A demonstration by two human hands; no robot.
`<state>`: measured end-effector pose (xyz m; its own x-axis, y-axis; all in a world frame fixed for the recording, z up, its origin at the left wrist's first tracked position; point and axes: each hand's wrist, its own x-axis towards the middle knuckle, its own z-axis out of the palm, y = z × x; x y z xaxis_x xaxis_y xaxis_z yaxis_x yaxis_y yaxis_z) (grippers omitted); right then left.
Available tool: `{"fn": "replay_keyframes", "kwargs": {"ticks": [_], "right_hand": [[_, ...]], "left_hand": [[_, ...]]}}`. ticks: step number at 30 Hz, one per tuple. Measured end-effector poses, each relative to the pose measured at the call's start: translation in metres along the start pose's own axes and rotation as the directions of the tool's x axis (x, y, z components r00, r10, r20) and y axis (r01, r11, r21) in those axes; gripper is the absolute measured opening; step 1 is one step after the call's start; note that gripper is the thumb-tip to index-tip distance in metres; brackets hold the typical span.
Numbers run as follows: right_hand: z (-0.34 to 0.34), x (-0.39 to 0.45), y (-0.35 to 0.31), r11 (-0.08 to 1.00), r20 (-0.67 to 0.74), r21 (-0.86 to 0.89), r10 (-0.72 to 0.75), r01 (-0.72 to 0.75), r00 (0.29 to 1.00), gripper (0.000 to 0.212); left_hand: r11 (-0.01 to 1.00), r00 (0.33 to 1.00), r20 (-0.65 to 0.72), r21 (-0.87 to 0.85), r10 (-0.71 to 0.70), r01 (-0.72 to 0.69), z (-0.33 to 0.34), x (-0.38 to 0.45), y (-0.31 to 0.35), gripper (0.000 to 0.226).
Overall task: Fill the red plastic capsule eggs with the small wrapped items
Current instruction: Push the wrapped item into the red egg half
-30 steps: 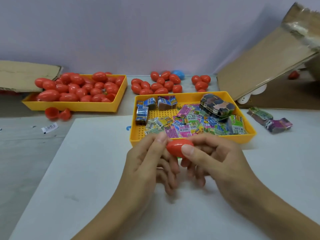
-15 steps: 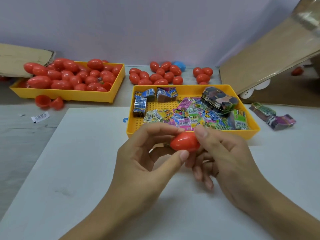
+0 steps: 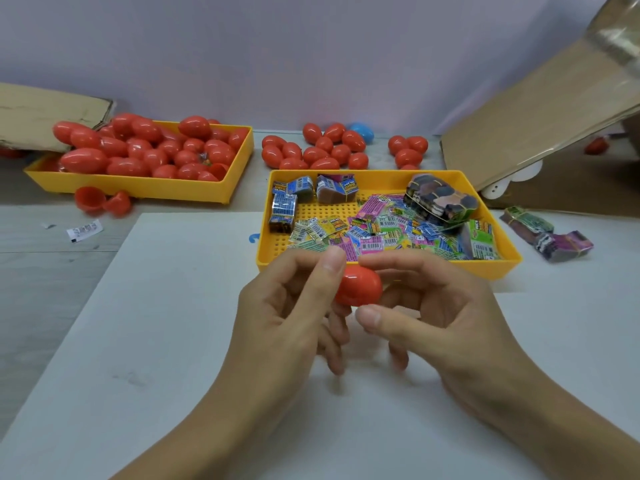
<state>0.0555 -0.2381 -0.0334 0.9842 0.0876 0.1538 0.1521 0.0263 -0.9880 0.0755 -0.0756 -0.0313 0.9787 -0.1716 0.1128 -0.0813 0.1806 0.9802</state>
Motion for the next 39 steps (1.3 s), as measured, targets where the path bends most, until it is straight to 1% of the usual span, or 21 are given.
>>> {"fn": "replay_keyframes", "kwargs": {"ticks": [2,4,7,9,11,13,15,17,19,21,23,25,26,27,31,33,34,35,36,37,39], "right_hand": [[-0.001,0.0,0.0,1.0,0.007,0.007,-0.005,0.005,1.0,0.041],[-0.001,0.0,-0.001,0.999,0.0,0.042,0.01,-0.01,1.0,0.038],[0.001,0.002,-0.004,0.991,-0.032,0.107,0.078,-0.075,0.996,0.027],[0.002,0.003,-0.006,0.988,-0.044,0.121,0.104,-0.098,0.994,0.028],[0.003,0.003,-0.006,0.99,-0.049,0.107,0.096,-0.09,0.994,0.026],[0.003,0.003,-0.007,0.991,-0.063,0.108,0.085,-0.078,0.994,0.02],[0.002,0.003,-0.006,0.99,-0.074,0.123,0.081,-0.071,0.994,0.023],[0.002,0.002,-0.005,0.989,-0.073,0.127,0.081,-0.072,0.994,0.029],[0.002,0.002,-0.004,0.991,-0.069,0.12,0.074,-0.065,0.995,0.033],[0.001,0.001,-0.003,0.995,-0.059,0.091,0.052,-0.047,0.997,0.035],[0.0,0.001,-0.002,0.998,-0.054,0.064,0.032,-0.029,0.998,0.035],[0.0,0.002,-0.001,0.999,-0.045,0.053,0.015,-0.013,0.999,0.037],[0.001,0.002,0.0,0.999,-0.041,0.049,0.007,-0.005,0.999,0.037],[0.001,0.002,0.0,0.999,-0.037,0.045,-0.001,0.003,0.999,0.037],[0.0,0.002,0.001,0.999,-0.032,0.03,-0.022,0.023,0.999,0.04],[0.0,0.002,0.002,0.999,-0.057,0.021,-0.023,0.024,0.998,0.04],[0.0,0.001,0.003,1.0,-0.094,0.001,-0.019,0.019,0.995,0.037],[0.0,0.0,0.004,0.998,-0.147,-0.063,-0.031,0.022,0.989,0.034],[0.0,-0.002,0.005,0.984,-0.204,-0.176,-0.067,0.031,0.977,0.031],[-0.001,-0.003,0.006,0.948,-0.24,-0.316,-0.122,0.041,0.963,0.028],[-0.003,-0.004,0.007,0.821,-0.22,-0.566,-0.23,0.068,0.948,0.026]], "left_hand": [[1.0,0.999,-0.032,0.004,0.027,-0.027,0.001,0.0,0.001,0.027],[0.998,0.997,-0.042,0.021,0.061,-0.06,0.001,-0.001,0.002,0.025],[0.993,0.993,-0.028,0.041,0.11,-0.109,0.001,-0.003,0.001,0.026],[0.988,0.989,-0.023,0.053,0.146,-0.145,0.0,-0.003,-0.001,0.026],[0.983,0.984,-0.002,0.049,0.177,-0.177,-0.001,-0.003,-0.004,0.028],[0.976,0.977,0.023,0.047,0.213,-0.214,-0.002,-0.002,-0.006,0.032],[0.971,0.972,0.036,0.044,0.234,-0.236,-0.001,0.0,-0.009,0.037],[0.972,0.973,0.027,0.041,0.231,-0.232,-0.002,0.0,-0.011,0.04],[0.984,0.985,-0.006,0.035,0.174,-0.174,-0.004,0.0,-0.012,0.039],[0.997,0.997,-0.032,0.002,0.071,-0.071,-0.005,0.0,-0.009,0.028],[0.998,1.0,-0.01,-0.058,-0.008,0.007,-0.005,0.001,-0.006,0.014],[0.997,0.999,0.024,-0.062,-0.037,0.038,-0.004,0.001,-0.005,0.032],[0.998,0.999,0.034,-0.053,-0.037,0.039,-0.004,0.001,-0.005,0.037],[0.999,0.999,0.031,-0.045,-0.026,0.028,-0.002,0.001,-0.005,0.037],[0.998,0.998,-0.034,-0.044,0.045,-0.047,0.0,0.001,-0.005,0.017],[0.994,0.995,-0.034,-0.053,0.09,-0.091,-0.001,0.0,-0.006,0.019],[0.992,0.993,-0.035,-0.05,0.117,-0.118,-0.002,-0.001,-0.005,0.021],[0.989,0.99,-0.042,-0.05,0.138,-0.14,-0.002,-0.001,-0.004,0.023],[0.987,0.987,-0.051,-0.05,0.151,-0.153,-0.003,-0.001,-0.004,0.027],[0.986,0.986,-0.056,-0.048,0.159,-0.162,-0.004,-0.002,-0.004,0.032],[0.983,0.984,-0.039,-0.043,0.175,-0.176,-0.004,-0.002,-0.005,0.037]]}}
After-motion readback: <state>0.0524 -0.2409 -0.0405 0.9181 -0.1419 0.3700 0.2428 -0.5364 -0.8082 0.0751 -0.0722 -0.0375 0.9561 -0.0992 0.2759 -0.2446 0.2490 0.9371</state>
